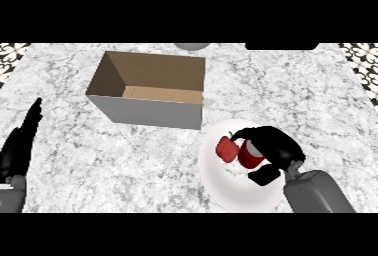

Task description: Pick the can from the plate and place it in the cardboard box

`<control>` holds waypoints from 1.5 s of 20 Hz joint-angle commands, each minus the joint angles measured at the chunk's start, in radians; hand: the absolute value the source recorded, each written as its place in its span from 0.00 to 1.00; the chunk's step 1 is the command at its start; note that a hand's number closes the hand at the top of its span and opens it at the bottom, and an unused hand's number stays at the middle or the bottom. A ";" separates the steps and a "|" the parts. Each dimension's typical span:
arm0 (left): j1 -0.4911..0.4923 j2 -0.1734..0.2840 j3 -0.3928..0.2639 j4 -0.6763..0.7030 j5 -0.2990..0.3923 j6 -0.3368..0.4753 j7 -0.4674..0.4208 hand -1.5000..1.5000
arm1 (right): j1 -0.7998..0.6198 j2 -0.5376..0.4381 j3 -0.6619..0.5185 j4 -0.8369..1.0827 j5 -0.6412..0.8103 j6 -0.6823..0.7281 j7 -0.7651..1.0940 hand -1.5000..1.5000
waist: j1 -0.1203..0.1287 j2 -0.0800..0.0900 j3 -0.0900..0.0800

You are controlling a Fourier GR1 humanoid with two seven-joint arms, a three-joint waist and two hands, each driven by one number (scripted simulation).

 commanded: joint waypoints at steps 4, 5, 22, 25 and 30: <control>0.033 -0.003 0.028 -0.022 -0.006 -0.014 -0.034 0.50 | -0.050 0.007 -0.011 0.194 0.152 -0.273 -0.134 1.00 | 0.007 0.007 0.004; 0.046 0.010 0.041 -0.047 0.016 -0.049 0.001 0.50 | -0.014 0.045 0.043 0.143 0.191 -0.283 -0.089 1.00 | 0.005 0.006 0.004; 0.059 -0.009 0.054 -0.007 -0.017 -0.008 0.000 0.50 | 0.163 0.219 0.127 -0.202 0.609 -0.547 0.859 1.00 | -0.055 -0.032 -0.002; 0.046 0.000 0.053 -0.015 -0.012 -0.024 0.007 0.50 | 0.107 0.220 0.282 -0.308 0.776 -0.505 1.008 1.00 | -0.032 -0.027 -0.002; -0.002 -0.040 0.004 0.003 -0.044 -0.011 -0.006 0.50 | -0.043 0.220 0.514 -0.337 0.882 -0.407 1.221 1.00 | 0.002 -0.003 0.000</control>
